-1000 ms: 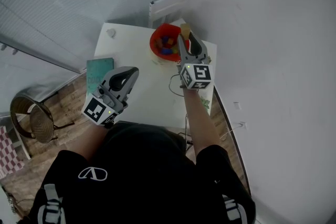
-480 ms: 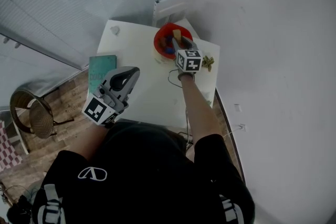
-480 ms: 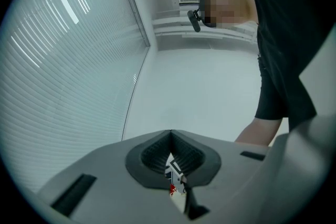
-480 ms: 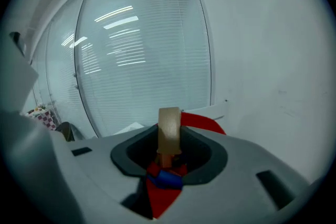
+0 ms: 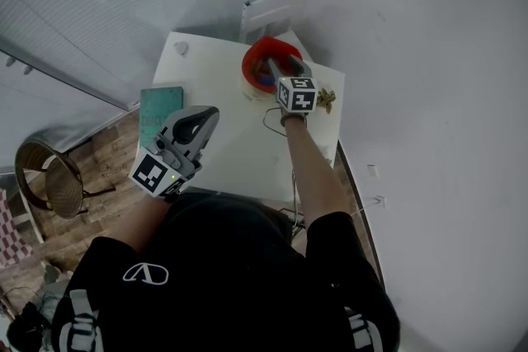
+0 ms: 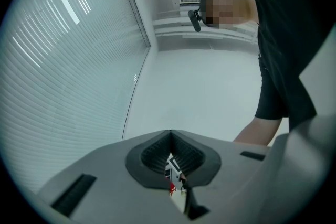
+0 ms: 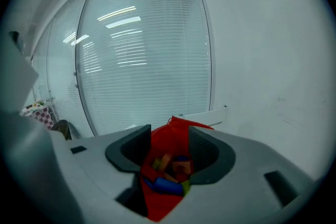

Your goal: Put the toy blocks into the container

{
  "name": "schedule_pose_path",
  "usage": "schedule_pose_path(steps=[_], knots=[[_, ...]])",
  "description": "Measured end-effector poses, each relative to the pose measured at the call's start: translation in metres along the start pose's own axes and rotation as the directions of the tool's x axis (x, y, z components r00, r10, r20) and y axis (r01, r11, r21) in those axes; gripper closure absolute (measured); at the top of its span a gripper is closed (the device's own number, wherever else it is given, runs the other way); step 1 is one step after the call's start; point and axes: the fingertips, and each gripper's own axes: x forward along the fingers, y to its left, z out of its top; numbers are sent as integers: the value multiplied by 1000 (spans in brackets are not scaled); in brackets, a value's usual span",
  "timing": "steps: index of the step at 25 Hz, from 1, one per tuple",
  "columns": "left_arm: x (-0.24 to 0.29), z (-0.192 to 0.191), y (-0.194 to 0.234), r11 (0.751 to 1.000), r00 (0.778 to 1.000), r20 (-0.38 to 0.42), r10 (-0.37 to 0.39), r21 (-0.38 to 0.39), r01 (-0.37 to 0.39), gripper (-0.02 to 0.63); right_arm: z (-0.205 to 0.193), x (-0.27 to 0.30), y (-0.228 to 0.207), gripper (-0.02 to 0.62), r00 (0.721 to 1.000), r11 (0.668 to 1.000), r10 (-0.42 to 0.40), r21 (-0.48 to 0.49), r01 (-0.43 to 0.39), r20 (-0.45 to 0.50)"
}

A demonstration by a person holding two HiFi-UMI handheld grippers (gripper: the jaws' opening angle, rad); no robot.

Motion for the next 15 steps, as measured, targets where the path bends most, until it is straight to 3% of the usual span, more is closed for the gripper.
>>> schedule_pose_path(steps=[7,15], knots=[[5,2,-3,1000,1000,6,-20,-4,20,601,68,-53,16,390,981,998,17,-57,-6,193],[14,4,-9,998,998,11,-55,0,55,601,142,-162,50,423,899,993,74,-114,-28,431]])
